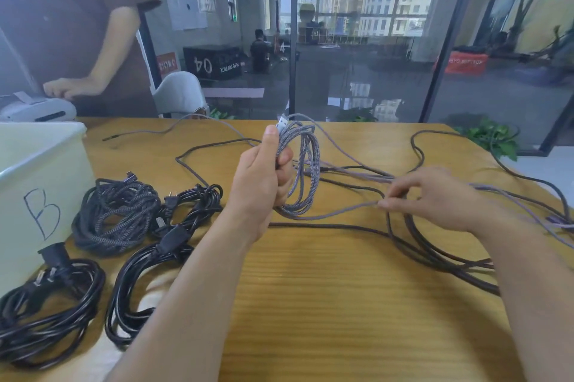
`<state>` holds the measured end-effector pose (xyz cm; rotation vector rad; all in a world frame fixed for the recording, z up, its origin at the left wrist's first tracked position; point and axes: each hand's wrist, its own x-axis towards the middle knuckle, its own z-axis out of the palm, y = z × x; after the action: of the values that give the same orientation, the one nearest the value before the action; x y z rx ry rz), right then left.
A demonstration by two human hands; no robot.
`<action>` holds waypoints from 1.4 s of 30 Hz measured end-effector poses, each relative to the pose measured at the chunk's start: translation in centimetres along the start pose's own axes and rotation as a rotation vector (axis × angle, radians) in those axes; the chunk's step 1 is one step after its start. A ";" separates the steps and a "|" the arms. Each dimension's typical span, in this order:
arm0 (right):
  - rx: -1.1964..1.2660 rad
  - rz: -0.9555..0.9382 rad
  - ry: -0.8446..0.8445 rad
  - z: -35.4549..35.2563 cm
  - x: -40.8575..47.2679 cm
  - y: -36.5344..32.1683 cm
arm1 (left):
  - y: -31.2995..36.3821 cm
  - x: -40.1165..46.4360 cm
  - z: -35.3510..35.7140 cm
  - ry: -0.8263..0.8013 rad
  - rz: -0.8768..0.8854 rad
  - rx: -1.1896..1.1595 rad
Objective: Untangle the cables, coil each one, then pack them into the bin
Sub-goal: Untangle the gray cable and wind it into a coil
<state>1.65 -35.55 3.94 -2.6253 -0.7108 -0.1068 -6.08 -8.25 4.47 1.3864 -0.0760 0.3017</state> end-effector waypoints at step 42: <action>1.464 0.161 0.192 5.5 -0.1 -8.1 | -3.0 -1.6 4.2 -0.283 0.112 0.431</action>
<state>-2.67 -27.02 1.87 -1.2221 -0.2707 0.1604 -6.34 -13.08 2.02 1.8517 -0.3393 0.2202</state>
